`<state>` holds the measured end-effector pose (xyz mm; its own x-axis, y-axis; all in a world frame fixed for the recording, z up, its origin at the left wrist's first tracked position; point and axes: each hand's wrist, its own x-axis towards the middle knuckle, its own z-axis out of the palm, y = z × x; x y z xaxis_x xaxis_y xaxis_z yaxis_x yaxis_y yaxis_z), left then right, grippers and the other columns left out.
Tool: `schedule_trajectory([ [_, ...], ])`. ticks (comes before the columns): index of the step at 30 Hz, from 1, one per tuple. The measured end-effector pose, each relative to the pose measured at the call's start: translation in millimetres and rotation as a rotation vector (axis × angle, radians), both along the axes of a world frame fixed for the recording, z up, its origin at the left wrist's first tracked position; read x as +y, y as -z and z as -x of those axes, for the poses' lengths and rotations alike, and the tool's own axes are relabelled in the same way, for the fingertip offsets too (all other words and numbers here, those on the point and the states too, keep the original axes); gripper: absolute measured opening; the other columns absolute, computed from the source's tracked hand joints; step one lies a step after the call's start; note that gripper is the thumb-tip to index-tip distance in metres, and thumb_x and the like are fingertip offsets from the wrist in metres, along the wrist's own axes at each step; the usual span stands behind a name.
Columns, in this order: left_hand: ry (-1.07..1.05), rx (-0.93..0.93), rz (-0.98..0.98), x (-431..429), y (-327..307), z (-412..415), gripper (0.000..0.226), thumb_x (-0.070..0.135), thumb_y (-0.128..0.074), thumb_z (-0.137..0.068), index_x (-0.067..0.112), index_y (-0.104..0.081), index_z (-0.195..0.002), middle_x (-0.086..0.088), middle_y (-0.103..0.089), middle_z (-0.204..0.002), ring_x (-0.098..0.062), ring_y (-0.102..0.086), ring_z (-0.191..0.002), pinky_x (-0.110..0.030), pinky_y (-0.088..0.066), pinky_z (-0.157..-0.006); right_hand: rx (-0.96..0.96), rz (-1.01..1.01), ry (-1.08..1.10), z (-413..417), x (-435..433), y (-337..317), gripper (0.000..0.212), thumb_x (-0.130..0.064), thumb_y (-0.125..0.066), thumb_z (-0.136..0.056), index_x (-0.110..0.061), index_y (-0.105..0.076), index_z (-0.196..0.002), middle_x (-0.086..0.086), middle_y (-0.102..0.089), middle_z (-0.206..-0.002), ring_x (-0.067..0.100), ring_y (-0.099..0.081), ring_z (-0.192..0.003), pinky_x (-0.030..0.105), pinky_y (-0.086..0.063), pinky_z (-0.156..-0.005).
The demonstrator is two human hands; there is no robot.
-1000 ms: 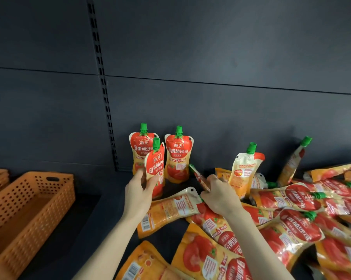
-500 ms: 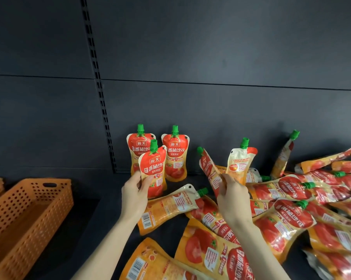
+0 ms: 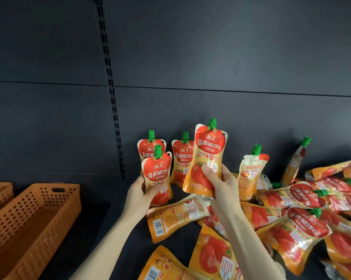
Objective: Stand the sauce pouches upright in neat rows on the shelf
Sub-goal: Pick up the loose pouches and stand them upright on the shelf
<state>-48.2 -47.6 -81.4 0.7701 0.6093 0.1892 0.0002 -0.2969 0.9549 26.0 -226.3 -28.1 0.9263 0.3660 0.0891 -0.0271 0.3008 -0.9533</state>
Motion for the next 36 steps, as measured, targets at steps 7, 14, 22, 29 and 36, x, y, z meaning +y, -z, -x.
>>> schedule_trajectory([
  [7, -0.006, 0.018, -0.037, 31.6, 2.1, 2.0, 0.029, 0.022, -0.064, -0.084, 0.024, -0.057, -0.112, 0.003, -0.066, -0.112, -0.013, -0.060, -0.109, -0.038, -0.050, -0.093, -0.189, 0.116, 0.017, -24.3, 25.2, 4.5, 0.029, -0.016, -0.071, -0.081, -0.022, -0.059, -0.107, -0.006, -0.071, -0.100, 0.005, -0.069, -0.090, 0.019, -0.055, -0.069],
  [14, 0.067, 0.048, 0.023, 43.2, -0.6, -2.2, 0.032, 0.021, -0.064, -0.085, 0.028, -0.052, -0.114, 0.008, -0.063, -0.112, -0.010, -0.058, -0.108, -0.034, -0.049, -0.093, -0.278, 0.411, -0.129, -43.9, 55.1, 29.8, 0.039, -0.012, -0.069, -0.082, -0.018, -0.054, -0.117, -0.006, -0.066, -0.107, 0.012, -0.064, -0.102, 0.022, -0.054, -0.079],
  [22, 0.057, 0.101, -0.055, 46.2, 6.7, -5.3, 0.049, 0.014, -0.074, -0.076, 0.022, -0.053, -0.119, 0.007, -0.064, -0.111, -0.009, -0.060, -0.106, -0.035, -0.051, -0.091, -0.397, 0.742, -0.125, -49.9, 51.8, 34.6, 0.046, -0.023, -0.070, -0.082, -0.013, -0.054, -0.124, 0.001, -0.063, -0.121, 0.018, -0.060, -0.111, 0.036, -0.050, -0.094],
  [29, 0.044, 0.080, -0.055, 45.7, 7.8, -8.7, 0.046, 0.013, -0.073, -0.077, 0.025, -0.052, -0.116, 0.012, -0.063, -0.107, -0.008, -0.060, -0.103, -0.025, -0.051, -0.083, -0.431, 0.748, -0.091, -47.3, 44.9, 30.9, 0.050, -0.020, -0.069, -0.083, -0.017, -0.048, -0.129, -0.001, -0.061, -0.123, 0.017, -0.059, -0.113, 0.038, -0.049, -0.097],
  [36, 0.047, 0.097, -0.070, 46.7, 4.3, -10.4, 0.048, 0.014, -0.073, -0.077, 0.020, -0.053, -0.120, 0.005, -0.064, -0.112, -0.011, -0.060, -0.105, -0.026, -0.050, -0.084, -0.443, 0.794, -0.071, -45.5, 44.9, 31.8, 0.051, -0.023, -0.067, -0.084, -0.018, -0.046, -0.131, 0.000, -0.060, -0.124, 0.018, -0.058, -0.114, 0.039, -0.050, -0.096],
])
